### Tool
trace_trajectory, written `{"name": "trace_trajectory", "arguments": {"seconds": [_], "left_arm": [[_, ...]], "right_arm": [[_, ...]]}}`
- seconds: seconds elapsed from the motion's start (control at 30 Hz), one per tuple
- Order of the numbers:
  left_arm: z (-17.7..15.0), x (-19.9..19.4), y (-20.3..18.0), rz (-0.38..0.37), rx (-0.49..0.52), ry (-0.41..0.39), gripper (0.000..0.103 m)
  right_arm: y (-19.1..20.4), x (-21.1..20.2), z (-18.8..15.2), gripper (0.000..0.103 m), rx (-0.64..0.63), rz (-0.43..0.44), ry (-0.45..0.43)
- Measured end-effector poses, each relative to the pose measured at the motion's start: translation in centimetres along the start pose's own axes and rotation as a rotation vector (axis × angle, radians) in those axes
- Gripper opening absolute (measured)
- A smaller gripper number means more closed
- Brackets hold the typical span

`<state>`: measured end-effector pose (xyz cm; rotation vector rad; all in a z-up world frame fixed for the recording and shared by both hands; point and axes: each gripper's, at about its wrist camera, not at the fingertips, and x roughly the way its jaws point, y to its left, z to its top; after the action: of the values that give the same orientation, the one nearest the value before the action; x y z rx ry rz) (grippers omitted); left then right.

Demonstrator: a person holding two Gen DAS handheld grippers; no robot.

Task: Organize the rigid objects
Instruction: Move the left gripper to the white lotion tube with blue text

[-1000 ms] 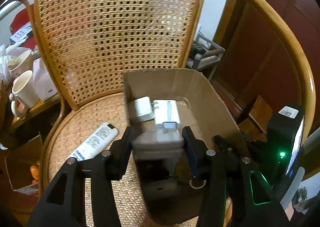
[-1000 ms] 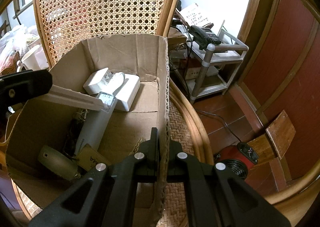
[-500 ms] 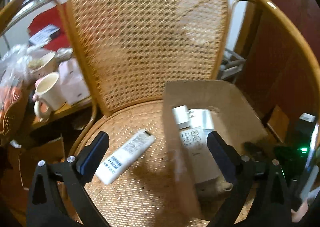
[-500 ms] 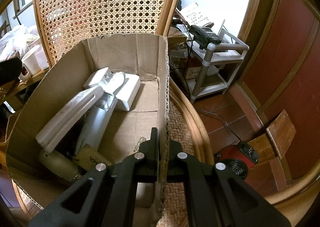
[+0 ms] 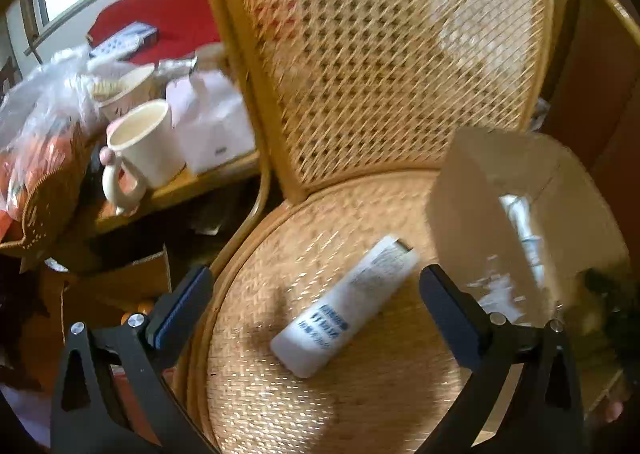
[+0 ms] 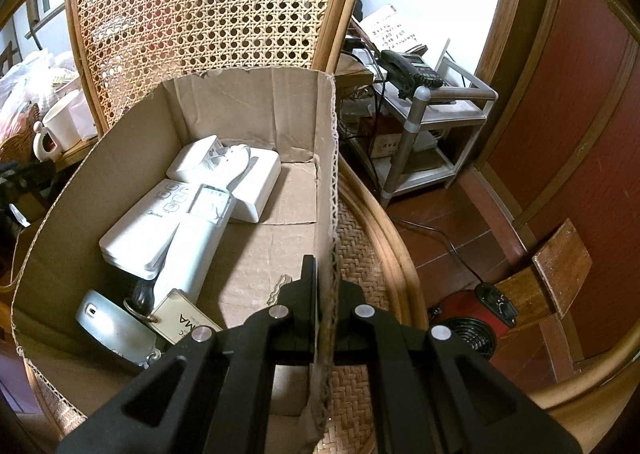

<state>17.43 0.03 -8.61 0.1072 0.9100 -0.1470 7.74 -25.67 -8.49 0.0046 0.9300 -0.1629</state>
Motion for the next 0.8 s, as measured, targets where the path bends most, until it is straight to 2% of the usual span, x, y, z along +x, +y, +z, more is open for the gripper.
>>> {"name": "trace_trajectory", "arguments": {"seconds": [0.27, 0.4, 0.6, 0.7, 0.8], "left_arm": [[-1.2, 4.8, 0.7, -0.001, 0.03, 0.152, 0.102], [-1.9, 6.1, 0.2, 0.0, 0.056, 0.195, 0.102], [-2.6, 7.8, -0.6, -0.002, 0.105, 0.226, 0.103], [-2.9, 8.0, -0.4, -0.017, 0.071, 0.212, 0.103], [-3.2, 8.6, 0.4, -0.065, -0.008, 0.211, 0.103]], "right_arm": [[0.0, 0.0, 0.0, 0.006, -0.001, -0.001, 0.002], [0.0, 0.1, 0.1, 0.006, -0.002, -0.002, 0.006], [0.0, 0.2, 0.1, 0.006, -0.002, -0.001, 0.006], [0.0, 0.2, 0.1, 0.006, -0.003, -0.002, 0.006], [0.0, 0.2, 0.1, 0.006, -0.003, -0.002, 0.006]]}}
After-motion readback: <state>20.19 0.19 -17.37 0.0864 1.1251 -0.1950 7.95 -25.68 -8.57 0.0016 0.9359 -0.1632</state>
